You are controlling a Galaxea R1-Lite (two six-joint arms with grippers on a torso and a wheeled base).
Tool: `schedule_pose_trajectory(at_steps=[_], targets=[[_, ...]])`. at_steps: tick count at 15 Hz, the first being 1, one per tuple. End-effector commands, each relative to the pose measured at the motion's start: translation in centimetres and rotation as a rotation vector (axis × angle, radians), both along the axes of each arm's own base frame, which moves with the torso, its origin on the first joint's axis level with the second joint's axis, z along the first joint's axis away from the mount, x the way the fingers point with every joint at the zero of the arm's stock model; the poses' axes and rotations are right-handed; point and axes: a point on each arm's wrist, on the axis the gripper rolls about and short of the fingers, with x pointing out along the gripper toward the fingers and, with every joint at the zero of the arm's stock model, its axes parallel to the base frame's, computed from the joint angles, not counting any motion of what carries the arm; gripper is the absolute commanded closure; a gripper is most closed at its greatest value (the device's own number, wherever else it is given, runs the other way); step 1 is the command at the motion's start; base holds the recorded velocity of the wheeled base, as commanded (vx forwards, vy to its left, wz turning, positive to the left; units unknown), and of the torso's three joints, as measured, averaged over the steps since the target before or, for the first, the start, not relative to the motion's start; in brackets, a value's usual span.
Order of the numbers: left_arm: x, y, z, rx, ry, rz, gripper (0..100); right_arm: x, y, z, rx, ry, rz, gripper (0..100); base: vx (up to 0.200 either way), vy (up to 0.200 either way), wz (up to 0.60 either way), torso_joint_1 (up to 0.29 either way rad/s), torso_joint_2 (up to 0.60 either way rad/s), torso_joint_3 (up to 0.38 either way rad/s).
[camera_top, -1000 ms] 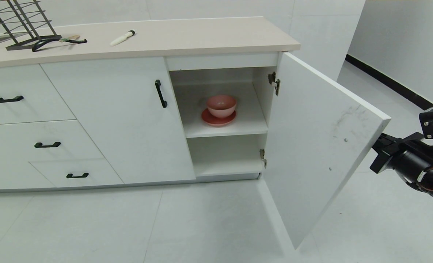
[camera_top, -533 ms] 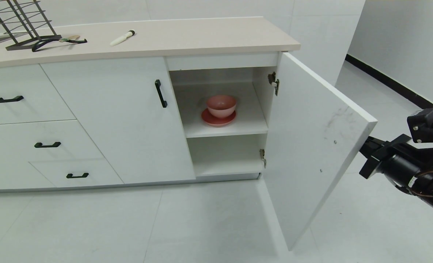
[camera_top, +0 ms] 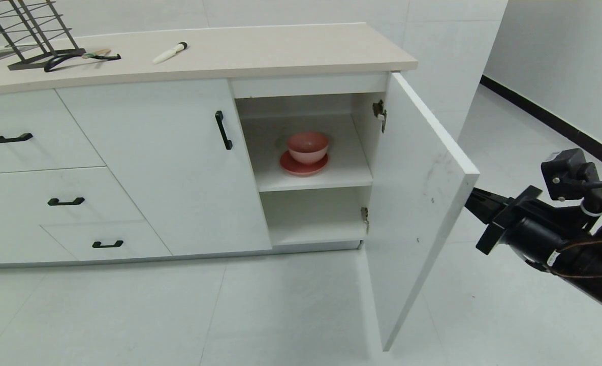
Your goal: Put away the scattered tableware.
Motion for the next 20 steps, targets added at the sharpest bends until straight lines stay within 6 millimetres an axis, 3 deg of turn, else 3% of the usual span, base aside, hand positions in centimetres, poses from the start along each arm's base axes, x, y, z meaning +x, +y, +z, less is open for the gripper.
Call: schedule_pose_trajectory(at_steps=[1, 8, 14, 20], targets=[[0.0, 0.0, 0.0, -0.001, 0.001, 0.001, 0, 0.6, 1.7, -0.1, 0.001, -0.005, 0.050, 100, 0.000, 0.000, 0.00, 0.000, 0.00, 0.000], [0.0, 0.0, 0.0, -0.001, 0.001, 0.001, 0, 4.0, 6.7, -1.1, 0.002, -0.010, 0.148, 100, 0.000, 0.000, 0.00, 0.000, 0.00, 0.000], [0.0, 0.0, 0.0, -0.001, 0.001, 0.001, 0, 5.5, 10.2, -0.7, 0.027, -0.064, 0.213, 100, 0.000, 0.000, 0.00, 0.000, 0.00, 0.000], [0.0, 0.0, 0.0, -0.001, 0.001, 0.001, 0, 7.3, 12.2, -1.1, 0.044, -0.091, 0.230, 100, 0.000, 0.000, 0.00, 0.000, 0.00, 0.000]])
